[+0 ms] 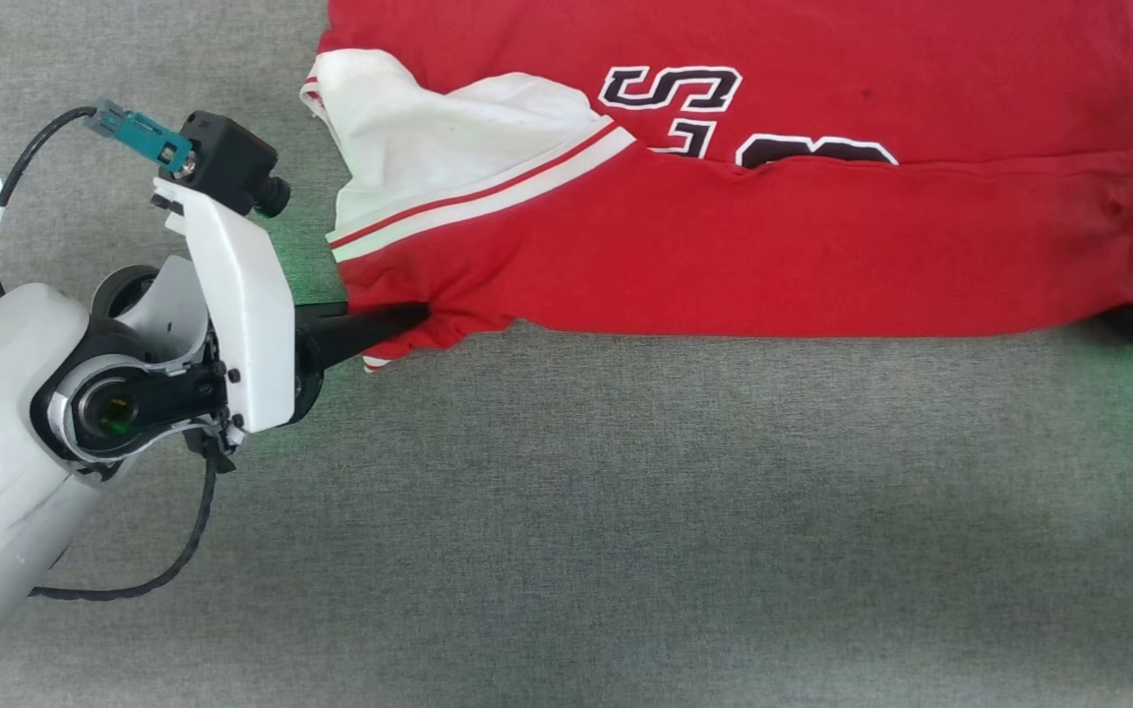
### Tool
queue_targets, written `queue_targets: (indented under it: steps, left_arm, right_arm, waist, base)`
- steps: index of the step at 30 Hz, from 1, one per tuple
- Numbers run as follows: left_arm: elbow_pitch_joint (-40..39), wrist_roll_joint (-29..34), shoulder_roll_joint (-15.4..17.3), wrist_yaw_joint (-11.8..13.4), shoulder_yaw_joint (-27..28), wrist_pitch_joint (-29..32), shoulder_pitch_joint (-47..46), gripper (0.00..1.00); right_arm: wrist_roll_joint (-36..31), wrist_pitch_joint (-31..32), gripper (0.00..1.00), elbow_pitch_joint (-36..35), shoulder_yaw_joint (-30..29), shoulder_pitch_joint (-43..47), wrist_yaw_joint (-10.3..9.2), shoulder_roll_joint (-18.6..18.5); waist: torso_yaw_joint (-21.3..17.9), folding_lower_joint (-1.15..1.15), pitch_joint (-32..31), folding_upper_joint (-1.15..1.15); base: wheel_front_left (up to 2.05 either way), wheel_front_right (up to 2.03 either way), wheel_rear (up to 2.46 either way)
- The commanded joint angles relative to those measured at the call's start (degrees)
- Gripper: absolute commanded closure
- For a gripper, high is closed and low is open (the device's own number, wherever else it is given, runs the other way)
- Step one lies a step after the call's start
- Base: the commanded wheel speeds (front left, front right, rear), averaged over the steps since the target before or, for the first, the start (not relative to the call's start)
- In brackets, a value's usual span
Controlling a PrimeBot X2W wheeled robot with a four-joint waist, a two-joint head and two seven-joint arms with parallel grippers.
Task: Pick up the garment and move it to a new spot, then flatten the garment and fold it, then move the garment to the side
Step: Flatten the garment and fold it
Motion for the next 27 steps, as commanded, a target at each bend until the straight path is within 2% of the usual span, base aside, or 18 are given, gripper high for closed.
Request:
queue_targets:
  steps: [1, 8, 17, 20, 24, 27]
  left_arm:
    - [1.7, 0.8, -1.4, 0.4, -1.6, -0.2, 1.5, 1.0]
    - [1.3, 0.1, -1.1, -0.7, -1.1, -1.8, 3.5, 1.0]
    - [-7.4, -1.0, 4.4, -1.8, 0.5, -8.2, 10.9, 1.0]
    - [-9.8, -1.3, 5.9, -1.5, 0.6, -9.3, 13.0, 1.0]
    - [-16.6, -1.4, 10.1, 0.6, -0.4, -12.6, 19.9, 1.0]
    - [-18.4, -1.5, 11.1, 1.1, -0.8, -13.6, 21.9, 1.0]
  right_arm:
    - [0.3, 1.2, 1.0, 2.0, 2.5, 1.0, -0.02, 1.5]
    - [1.3, 0.2, 1.0, 2.1, 2.8, 1.3, -0.02, 0.1]
    - [3.1, -2.1, 1.0, 1.3, 2.4, 3.4, -0.02, -2.7]
    - [3.4, -1.8, 1.0, 0.7, 2.8, 4.4, -0.02, -3.8]
    - [6.2, -0.5, 1.0, -1.5, 3.7, 8.5, -0.02, -7.3]
    - [7.2, -0.2, 1.0, -2.1, 3.4, 10.3, -0.02, -8.3]
  waist:
    - [0.2, 0.0, 0.1, -0.01]
    - [0.3, 0.0, -1.1, -0.01]
    - [1.2, 0.0, -5.2, -0.01]
    - [1.5, 0.0, -6.2, -0.01]
    - [2.1, 0.0, -8.4, -0.01]
    - [2.2, 0.0, -8.8, -0.01]
  base:
    - [0.0, 0.0, 0.0]
    - [0.0, 0.0, 0.0]
    - [0.0, 0.0, 0.0]
    - [0.0, 0.0, 0.0]
    - [0.0, 0.0, 0.0]
    - [0.0, 0.0, 0.0]
